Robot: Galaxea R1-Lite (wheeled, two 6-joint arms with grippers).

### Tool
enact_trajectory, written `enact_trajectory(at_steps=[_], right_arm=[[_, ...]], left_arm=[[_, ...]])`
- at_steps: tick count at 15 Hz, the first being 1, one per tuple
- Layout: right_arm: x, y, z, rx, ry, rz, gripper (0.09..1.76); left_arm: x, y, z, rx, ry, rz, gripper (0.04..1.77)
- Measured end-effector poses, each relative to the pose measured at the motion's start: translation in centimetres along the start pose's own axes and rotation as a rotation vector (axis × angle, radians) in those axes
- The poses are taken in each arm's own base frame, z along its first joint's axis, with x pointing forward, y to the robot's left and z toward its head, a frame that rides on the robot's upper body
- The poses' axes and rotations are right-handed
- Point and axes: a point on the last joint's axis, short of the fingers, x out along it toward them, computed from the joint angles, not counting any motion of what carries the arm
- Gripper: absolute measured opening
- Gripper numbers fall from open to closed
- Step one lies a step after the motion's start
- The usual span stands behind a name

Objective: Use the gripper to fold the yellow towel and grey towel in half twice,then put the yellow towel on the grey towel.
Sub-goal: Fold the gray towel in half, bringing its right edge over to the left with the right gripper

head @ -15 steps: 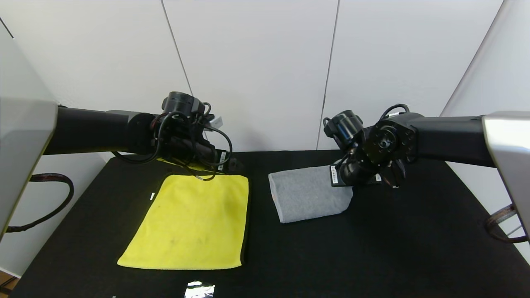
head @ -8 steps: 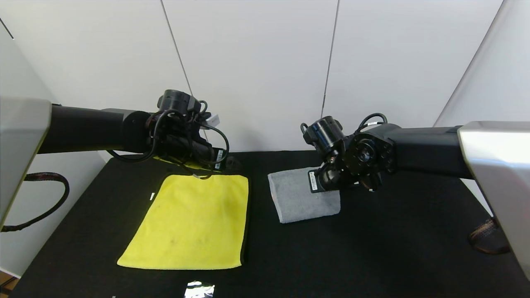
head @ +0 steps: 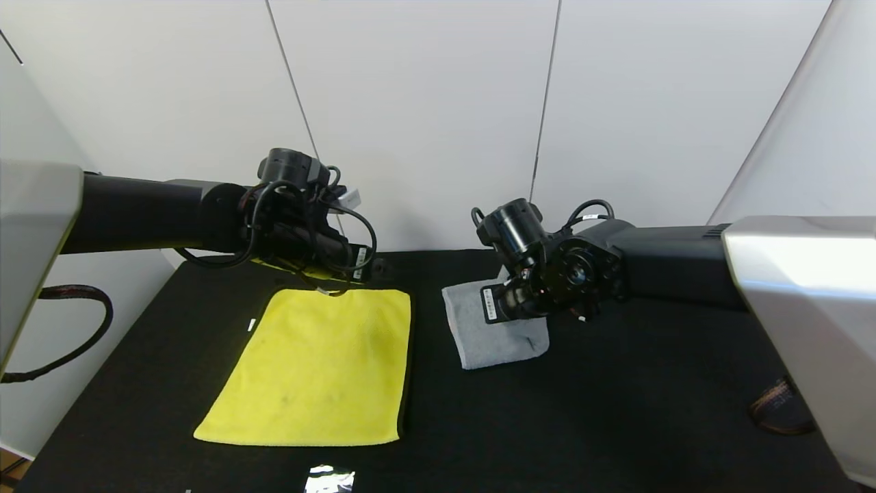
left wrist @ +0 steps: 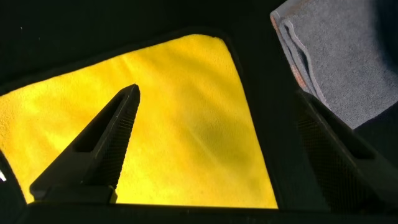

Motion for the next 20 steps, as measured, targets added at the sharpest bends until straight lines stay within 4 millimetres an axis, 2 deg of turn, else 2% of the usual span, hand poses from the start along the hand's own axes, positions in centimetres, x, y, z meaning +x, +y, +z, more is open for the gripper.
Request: enact_trajectory(at_steps=[11,15,20], right_arm=[[0.6,2.6,-1.8,-0.063,0.043,0.051,0.23],[0.5,3.0,-2.0,-0.082,0.05,0.061,0.82],[0.2,2.9,-1.8,-0.076,0.05,0.079,1.24]], left_arm=[[0.4,0.1,-0.1,-0.001,0.006,0.001,1.72],[0.4,0.1,-0.1,-0.002,0.006,0.001,1.72],[0.4,0.1,-0.1,-0.002,0.008,0.001,1.72]])
